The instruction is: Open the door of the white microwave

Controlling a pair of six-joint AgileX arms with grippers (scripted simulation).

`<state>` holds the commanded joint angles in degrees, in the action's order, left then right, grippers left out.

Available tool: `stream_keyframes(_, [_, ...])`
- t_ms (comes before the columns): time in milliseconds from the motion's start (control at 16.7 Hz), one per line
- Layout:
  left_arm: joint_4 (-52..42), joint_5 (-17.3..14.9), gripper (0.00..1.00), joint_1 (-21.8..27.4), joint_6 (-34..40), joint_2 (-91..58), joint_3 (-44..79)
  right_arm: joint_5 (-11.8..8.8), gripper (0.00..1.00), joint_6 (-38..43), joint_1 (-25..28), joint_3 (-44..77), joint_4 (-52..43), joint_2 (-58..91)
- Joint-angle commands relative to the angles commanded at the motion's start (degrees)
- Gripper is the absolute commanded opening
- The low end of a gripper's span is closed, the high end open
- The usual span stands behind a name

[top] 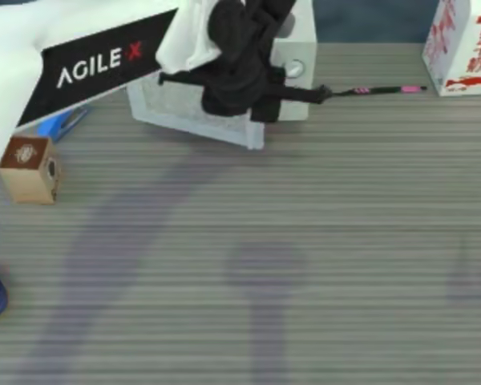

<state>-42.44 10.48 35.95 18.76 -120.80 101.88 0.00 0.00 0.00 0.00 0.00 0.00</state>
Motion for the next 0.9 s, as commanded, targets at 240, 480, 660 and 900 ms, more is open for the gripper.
stream_keyframes(240, [1.1,-0.7,0.00,-0.4,-1.7,1.4,-2.2,0.0,1.00,0.0,0.0,0.0,0.0,0.0])
stream_keyframes(480, [1.1,-0.7,0.00,-0.4,-1.7,1.4,-2.2,0.0,1.00,0.0,0.0,0.0,0.0,0.0])
stream_keyframes(660, [1.1,-0.7,0.00,-0.4,-1.7,1.4,-2.2,0.0,1.00,0.0,0.0,0.0,0.0,0.0])
stream_keyframes(900, [1.1,-0.7,0.00,-0.4,-1.7,1.4,-2.2,0.0,1.00,0.0,0.0,0.0,0.0,0.0])
